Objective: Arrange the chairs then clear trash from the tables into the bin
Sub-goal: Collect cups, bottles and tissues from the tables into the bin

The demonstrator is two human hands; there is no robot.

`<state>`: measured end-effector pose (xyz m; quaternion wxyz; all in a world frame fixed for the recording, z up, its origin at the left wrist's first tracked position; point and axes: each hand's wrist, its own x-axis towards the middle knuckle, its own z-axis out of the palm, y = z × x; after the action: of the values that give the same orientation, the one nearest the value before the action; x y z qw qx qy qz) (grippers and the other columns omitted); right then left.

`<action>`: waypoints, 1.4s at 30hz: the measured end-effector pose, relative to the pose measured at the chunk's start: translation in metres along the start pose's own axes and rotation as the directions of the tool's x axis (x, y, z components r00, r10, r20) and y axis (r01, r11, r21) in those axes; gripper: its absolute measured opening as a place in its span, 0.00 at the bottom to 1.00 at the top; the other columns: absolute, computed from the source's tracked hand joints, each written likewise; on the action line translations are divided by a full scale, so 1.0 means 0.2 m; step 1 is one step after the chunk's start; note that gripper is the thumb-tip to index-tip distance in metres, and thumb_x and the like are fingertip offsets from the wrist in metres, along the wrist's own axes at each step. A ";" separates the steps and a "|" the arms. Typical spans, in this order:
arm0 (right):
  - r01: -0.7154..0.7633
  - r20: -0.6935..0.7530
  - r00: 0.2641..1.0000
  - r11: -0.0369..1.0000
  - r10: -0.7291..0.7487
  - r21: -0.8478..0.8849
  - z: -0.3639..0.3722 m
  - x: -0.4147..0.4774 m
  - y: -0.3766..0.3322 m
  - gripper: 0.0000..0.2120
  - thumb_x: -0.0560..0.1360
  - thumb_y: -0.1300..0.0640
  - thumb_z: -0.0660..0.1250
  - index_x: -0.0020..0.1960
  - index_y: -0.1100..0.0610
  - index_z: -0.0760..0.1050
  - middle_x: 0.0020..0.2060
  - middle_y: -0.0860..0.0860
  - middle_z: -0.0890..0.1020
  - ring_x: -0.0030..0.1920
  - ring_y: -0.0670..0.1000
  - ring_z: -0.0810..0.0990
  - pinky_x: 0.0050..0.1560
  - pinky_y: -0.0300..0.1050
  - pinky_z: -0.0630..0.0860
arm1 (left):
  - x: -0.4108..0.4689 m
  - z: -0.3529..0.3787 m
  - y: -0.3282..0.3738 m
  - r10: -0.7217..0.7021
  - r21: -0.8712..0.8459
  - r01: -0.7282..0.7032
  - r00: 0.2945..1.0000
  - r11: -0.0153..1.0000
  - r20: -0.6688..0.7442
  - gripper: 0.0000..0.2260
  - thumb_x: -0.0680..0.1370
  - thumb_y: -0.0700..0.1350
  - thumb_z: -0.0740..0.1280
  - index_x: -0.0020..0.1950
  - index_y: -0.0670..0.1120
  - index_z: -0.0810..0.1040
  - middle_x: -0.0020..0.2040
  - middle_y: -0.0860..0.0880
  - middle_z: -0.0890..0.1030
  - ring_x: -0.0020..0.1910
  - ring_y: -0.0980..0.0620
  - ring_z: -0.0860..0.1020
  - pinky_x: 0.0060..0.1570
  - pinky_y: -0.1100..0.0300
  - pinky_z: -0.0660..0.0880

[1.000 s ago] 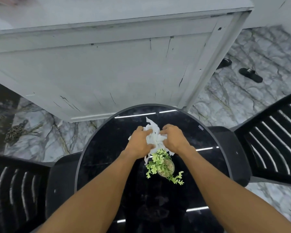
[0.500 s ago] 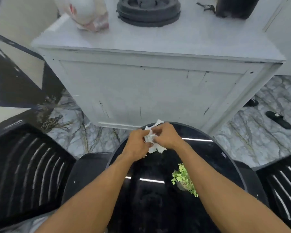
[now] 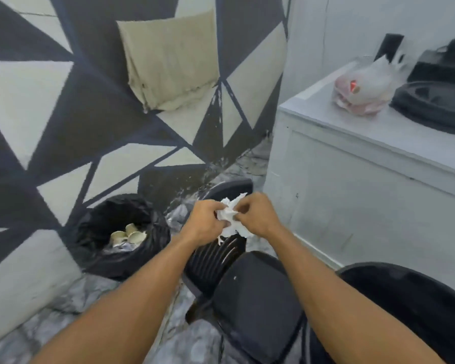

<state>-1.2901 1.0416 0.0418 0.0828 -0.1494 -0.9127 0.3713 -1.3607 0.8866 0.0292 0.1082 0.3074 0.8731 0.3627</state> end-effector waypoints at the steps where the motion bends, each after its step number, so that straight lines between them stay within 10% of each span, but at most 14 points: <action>1: 0.024 0.020 1.000 0.999 -0.025 0.022 0.09 0.05 -0.12 0.06 0.67 0.61 0.77 0.42 0.54 0.85 0.36 0.46 0.84 0.36 0.45 0.81 0.40 0.39 0.75 | -0.03 -0.13 -0.09 -0.024 0.008 0.025 0.999 1.000 -0.029 0.11 0.70 0.42 0.79 0.51 0.46 0.86 0.45 0.51 0.83 0.43 0.53 0.79 0.40 0.70 0.71; 6: 0.169 0.161 0.970 0.981 -0.183 0.096 0.51 0.29 -0.63 0.15 0.69 0.63 0.76 0.54 0.55 0.83 0.43 0.50 0.84 0.43 0.51 0.82 0.49 0.45 0.81 | -0.14 -0.64 -0.50 -0.152 0.033 0.159 0.976 0.987 -0.155 0.13 0.71 0.42 0.77 0.55 0.46 0.86 0.44 0.52 0.84 0.37 0.60 0.77 0.35 0.74 0.68; 15: 0.362 0.366 0.855 0.928 -0.368 0.088 1.07 0.71 -1.05 0.15 0.63 0.68 0.76 0.48 0.56 0.85 0.29 0.50 0.78 0.28 0.44 0.69 0.29 0.36 0.70 | -0.06 -1.08 -1.07 -0.315 -0.024 0.327 0.886 0.945 -0.340 0.14 0.70 0.40 0.78 0.55 0.46 0.86 0.47 0.52 0.85 0.39 0.61 0.80 0.32 0.76 0.70; 27: 0.179 0.435 0.878 0.980 -0.198 0.086 1.88 1.60 -0.97 0.08 0.68 0.56 0.77 0.47 0.53 0.85 0.35 0.47 0.83 0.32 0.43 0.75 0.39 0.38 0.70 | 0.54 -1.19 -1.87 -0.472 0.002 0.487 0.848 0.874 -0.241 0.15 0.73 0.34 0.71 0.57 0.46 0.84 0.50 0.50 0.84 0.45 0.54 0.81 0.44 0.64 0.77; 34: -0.018 0.509 0.860 0.995 -0.037 0.103 2.29 1.92 -0.82 0.06 0.66 0.65 0.75 0.35 0.55 0.82 0.29 0.47 0.81 0.33 0.47 0.76 0.38 0.46 0.78 | 0.80 -1.12 -2.26 -0.546 0.014 0.556 0.821 0.831 -0.165 0.07 0.73 0.35 0.65 0.45 0.42 0.82 0.42 0.46 0.82 0.40 0.47 0.80 0.43 0.47 0.78; 42: -0.277 0.615 0.768 0.958 0.178 0.069 2.62 2.01 -0.59 0.13 0.63 0.67 0.78 0.47 0.61 0.84 0.41 0.51 0.84 0.42 0.48 0.81 0.38 0.33 0.72 | 0.88 -0.95 -2.53 -0.625 0.129 0.631 0.776 0.765 -0.082 0.06 0.76 0.44 0.67 0.50 0.48 0.83 0.48 0.45 0.82 0.45 0.41 0.81 0.44 0.48 0.78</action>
<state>-1.8301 0.7539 -0.2314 -0.2461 -0.1261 -0.8343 0.4769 -1.8105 0.6097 -0.1836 0.1848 -0.0013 0.9518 0.2446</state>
